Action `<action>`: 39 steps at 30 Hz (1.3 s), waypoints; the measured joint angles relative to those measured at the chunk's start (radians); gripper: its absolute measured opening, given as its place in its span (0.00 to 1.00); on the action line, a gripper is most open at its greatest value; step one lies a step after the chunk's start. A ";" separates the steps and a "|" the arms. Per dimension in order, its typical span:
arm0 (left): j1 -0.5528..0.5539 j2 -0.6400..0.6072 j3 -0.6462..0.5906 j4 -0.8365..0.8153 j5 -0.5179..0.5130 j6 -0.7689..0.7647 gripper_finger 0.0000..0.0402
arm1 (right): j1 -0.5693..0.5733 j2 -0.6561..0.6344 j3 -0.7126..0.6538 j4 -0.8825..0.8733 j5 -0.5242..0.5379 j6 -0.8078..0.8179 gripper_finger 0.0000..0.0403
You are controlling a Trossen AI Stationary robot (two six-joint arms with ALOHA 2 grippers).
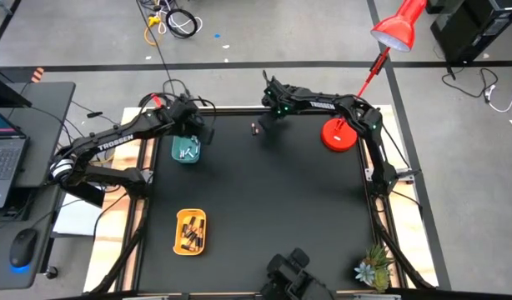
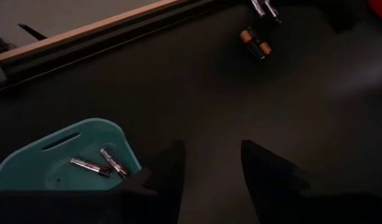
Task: Sort batteries
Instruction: Put the white battery into the blue bin
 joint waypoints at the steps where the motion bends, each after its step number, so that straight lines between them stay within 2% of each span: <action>1: -0.001 0.000 0.000 0.001 0.003 0.000 0.41 | -0.001 0.003 0.000 -0.009 -0.012 0.010 0.41; 6: -0.005 0.000 0.000 0.002 0.009 -0.008 0.41 | 0.002 0.030 0.000 -0.076 -0.008 -0.011 0.40; 10: -0.005 0.000 0.000 0.000 0.010 -0.010 0.41 | 0.007 0.032 0.001 -0.077 -0.006 -0.041 0.36; 13: -0.005 0.000 0.000 0.003 0.010 -0.007 0.41 | 0.008 0.032 0.001 -0.078 -0.010 -0.062 0.28; 20: -0.005 0.000 0.000 0.002 0.009 0.006 0.41 | 0.004 0.020 -0.001 -0.108 -0.127 -0.135 0.04; 29: -0.005 0.000 0.000 0.003 0.012 0.032 0.41 | 0.002 0.008 -0.004 -0.131 -0.177 -0.159 0.04; 33: -0.005 0.000 0.000 0.040 0.091 0.034 0.41 | 0.003 -0.028 -0.006 -0.119 -0.221 -0.157 0.02; 39: -0.006 0.019 0.000 0.185 0.201 0.031 0.41 | 0.002 -0.103 -0.005 -0.068 -0.302 -0.140 0.01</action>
